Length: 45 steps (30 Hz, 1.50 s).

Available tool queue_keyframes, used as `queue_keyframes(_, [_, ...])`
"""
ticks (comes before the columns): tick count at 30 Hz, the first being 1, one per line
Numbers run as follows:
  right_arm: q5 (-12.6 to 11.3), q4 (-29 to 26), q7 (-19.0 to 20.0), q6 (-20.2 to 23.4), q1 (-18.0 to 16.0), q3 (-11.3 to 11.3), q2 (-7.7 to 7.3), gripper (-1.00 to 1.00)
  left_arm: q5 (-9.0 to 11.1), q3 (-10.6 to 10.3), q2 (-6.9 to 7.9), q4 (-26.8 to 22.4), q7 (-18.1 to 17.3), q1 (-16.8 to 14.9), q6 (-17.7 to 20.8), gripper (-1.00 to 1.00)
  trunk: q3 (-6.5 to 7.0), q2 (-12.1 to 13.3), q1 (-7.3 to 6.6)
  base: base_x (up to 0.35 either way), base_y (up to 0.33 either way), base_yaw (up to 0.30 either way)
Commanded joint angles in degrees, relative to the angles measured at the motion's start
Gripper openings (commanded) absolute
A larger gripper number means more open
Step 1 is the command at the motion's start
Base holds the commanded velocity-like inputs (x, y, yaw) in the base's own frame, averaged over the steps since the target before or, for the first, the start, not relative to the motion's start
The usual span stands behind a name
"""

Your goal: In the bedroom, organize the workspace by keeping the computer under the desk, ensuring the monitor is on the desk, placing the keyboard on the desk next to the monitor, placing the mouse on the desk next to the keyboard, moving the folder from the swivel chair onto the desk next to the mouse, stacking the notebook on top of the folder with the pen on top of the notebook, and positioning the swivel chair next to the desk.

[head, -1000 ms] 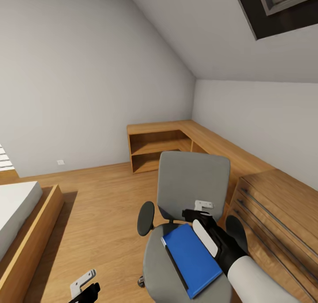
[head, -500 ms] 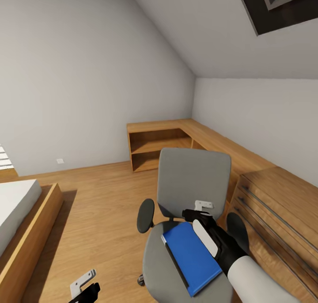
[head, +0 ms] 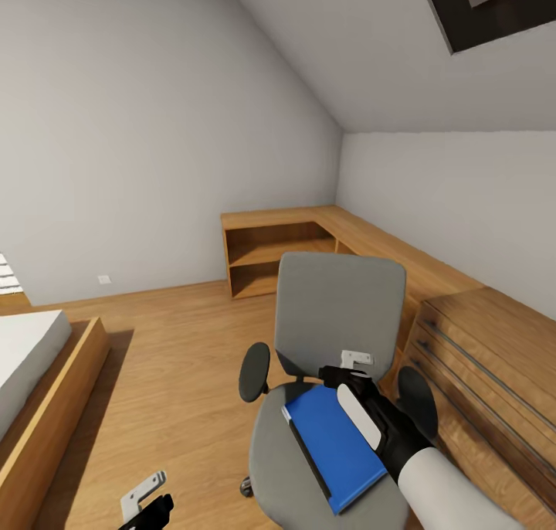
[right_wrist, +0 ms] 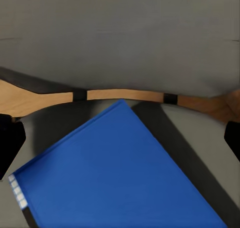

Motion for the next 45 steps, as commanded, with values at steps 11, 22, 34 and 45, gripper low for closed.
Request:
queue_keyframes(11, [-0.5,-0.1,-0.4,0.2,-0.1,0.2,-0.02,1.0,0.2,0.9,1.93,-0.7,0.3,0.0,0.2,1.0,-2.04,-4.5,2.42,0.0,0.0,0.0])
queue_keyframes(22, [-0.3,2.1,3.4,-0.2,-0.1,0.0,-0.26,1.0,0.3,1.4,2.36,-0.9,-0.5,0.0,0.4,1.0,-4.02,-8.9,4.84,0.0,0.0,0.0])
queue_keyframes(34, [0.0,6.6,11.1,-3.2,-0.1,-0.2,-0.39,1.0,0.2,1.4,2.36,-1.0,-0.6,0.0,0.4,1.0,-5.63,-12.5,6.81,0.0,0.0,0.0])
queue_keyframes(45, [0.7,9.8,11.3,-4.3,-0.1,-0.1,-0.09,1.0,0.1,1.5,2.42,-1.0,-2.8,0.0,0.2,1.0,-5.63,-12.5,6.81,0.061,0.0,0.0])
